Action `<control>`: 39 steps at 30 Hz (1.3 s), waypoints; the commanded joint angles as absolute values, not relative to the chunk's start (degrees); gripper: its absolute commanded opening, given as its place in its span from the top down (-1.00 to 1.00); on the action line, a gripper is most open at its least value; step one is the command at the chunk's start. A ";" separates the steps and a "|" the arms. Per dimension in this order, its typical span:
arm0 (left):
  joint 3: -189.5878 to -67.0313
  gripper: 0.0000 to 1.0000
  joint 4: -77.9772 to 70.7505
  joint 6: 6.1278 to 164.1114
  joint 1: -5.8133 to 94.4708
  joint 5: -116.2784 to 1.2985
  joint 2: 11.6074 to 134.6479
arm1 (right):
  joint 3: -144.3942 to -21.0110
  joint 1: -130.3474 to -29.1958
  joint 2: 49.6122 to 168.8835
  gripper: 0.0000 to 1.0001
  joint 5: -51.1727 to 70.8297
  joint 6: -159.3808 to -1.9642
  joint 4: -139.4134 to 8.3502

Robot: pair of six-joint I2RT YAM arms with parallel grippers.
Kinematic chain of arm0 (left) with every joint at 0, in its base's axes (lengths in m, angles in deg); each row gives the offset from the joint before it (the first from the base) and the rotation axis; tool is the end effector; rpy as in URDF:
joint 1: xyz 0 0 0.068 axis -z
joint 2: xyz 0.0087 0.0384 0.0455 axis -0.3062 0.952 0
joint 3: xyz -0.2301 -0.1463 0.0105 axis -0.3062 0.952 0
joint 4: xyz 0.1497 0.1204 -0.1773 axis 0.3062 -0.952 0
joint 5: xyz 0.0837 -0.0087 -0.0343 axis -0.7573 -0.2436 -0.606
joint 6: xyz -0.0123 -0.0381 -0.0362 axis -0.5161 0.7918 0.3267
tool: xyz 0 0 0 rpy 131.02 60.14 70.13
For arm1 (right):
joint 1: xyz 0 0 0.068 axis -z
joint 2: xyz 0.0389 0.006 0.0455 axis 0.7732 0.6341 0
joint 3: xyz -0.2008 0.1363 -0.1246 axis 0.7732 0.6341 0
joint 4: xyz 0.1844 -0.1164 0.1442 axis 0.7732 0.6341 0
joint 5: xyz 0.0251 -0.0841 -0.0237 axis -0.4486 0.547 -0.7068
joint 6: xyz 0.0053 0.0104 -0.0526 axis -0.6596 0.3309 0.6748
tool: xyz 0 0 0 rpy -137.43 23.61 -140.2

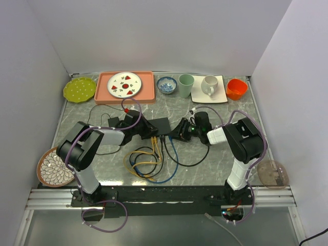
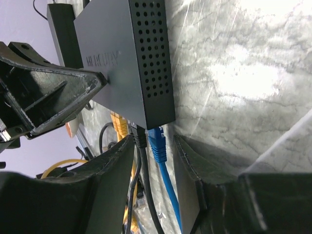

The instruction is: Pull the plug from the switch port

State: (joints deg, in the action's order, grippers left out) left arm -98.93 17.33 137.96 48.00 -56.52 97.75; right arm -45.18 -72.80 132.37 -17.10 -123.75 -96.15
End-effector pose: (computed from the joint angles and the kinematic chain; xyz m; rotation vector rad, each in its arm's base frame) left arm 0.2904 -0.1755 0.1386 -0.6038 2.3055 -1.0570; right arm 0.2911 0.1402 0.1090 0.2052 2.4071 1.3144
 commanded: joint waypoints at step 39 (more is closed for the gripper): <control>-97.89 0.92 15.99 138.67 47.80 -56.17 98.53 | -43.19 -70.51 140.40 0.35 -19.18 -133.18 -104.36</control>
